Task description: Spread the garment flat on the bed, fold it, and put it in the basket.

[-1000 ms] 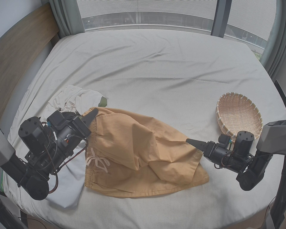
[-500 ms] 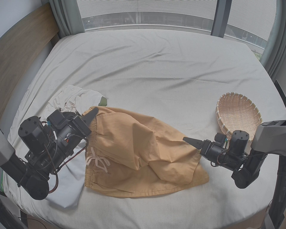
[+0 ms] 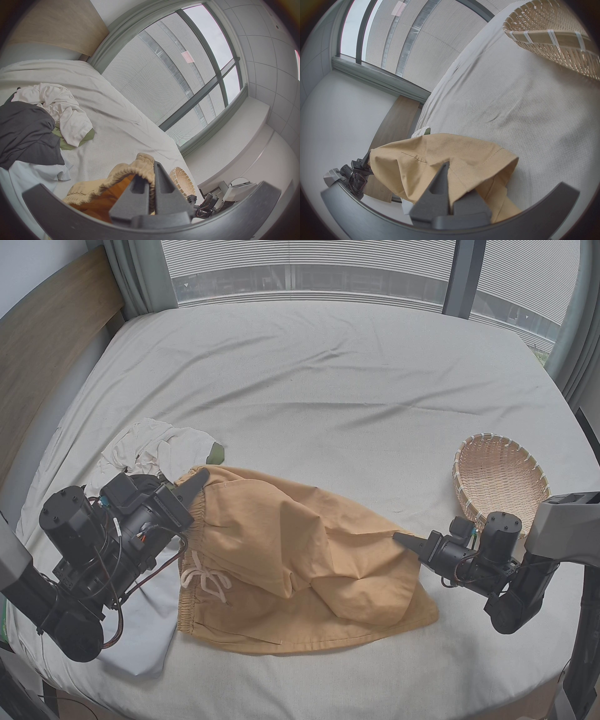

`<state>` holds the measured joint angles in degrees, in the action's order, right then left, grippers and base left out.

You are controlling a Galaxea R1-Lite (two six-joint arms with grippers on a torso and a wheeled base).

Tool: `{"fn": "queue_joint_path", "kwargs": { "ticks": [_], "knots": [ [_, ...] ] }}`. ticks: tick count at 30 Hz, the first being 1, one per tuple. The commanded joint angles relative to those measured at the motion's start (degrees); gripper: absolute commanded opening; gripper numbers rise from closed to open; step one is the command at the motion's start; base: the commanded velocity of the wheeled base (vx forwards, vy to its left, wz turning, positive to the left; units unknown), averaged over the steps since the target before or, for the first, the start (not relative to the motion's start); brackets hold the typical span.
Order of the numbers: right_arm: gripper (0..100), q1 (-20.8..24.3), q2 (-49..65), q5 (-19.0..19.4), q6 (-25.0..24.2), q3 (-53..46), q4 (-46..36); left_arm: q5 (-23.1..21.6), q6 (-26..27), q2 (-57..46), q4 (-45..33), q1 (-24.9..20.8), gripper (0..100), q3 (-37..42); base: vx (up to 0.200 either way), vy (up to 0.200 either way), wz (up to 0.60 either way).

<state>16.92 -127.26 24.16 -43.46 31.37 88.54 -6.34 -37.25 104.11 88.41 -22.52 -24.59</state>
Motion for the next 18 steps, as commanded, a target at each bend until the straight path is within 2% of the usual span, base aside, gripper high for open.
{"fn": "queue_joint_path", "kwargs": {
  "ticks": [1,3,4,7,8,12,16,18],
  "knots": [
    [0,0.5,9.0,0.0,0.0,-4.6,0.0,-0.2,0.2,-1.7,0.1,-1.4,0,0.5,0.0,0.0,0.0],
    [0,0.8,11.8,0.1,0.0,-6.1,-0.1,-0.3,0.1,-2.7,0.1,-1.7,0,0.4,0.0,0.0,0.0],
    [0,1.3,16.2,0.1,0.0,-8.2,-0.2,-1.4,0.1,-4.2,0.1,-2.1,0,0.5,0.0,0.0,0.0],
    [0,1.7,20.1,0.1,0.1,-9.7,-0.2,-3.6,0.3,-5.7,0.1,-2.2,0,1.0,0.0,0.0,0.0],
    [0,2.2,25.0,0.1,0.2,-11.3,-0.2,-6.1,0.3,-7.6,0.1,-2.2,0,2.0,0.0,0.0,0.0],
    [0,2.2,32.2,0.2,0.0,-12.7,-0.5,-8.2,0.5,-9.9,0.1,-2.1,0,2.9,0.0,0.0,0.0],
    [0,1.5,38.0,0.2,-0.1,-13.6,-5.1,-11.9,1.0,-11.2,0.1,-1.3,0,3.8,0.0,0.0,0.0],
    [0,0.7,40.7,0.3,-0.1,-13.6,-8.1,-14.7,1.2,-11.6,0.1,0.8,0,4.0,0.0,0.0,0.0]
  ]
}}
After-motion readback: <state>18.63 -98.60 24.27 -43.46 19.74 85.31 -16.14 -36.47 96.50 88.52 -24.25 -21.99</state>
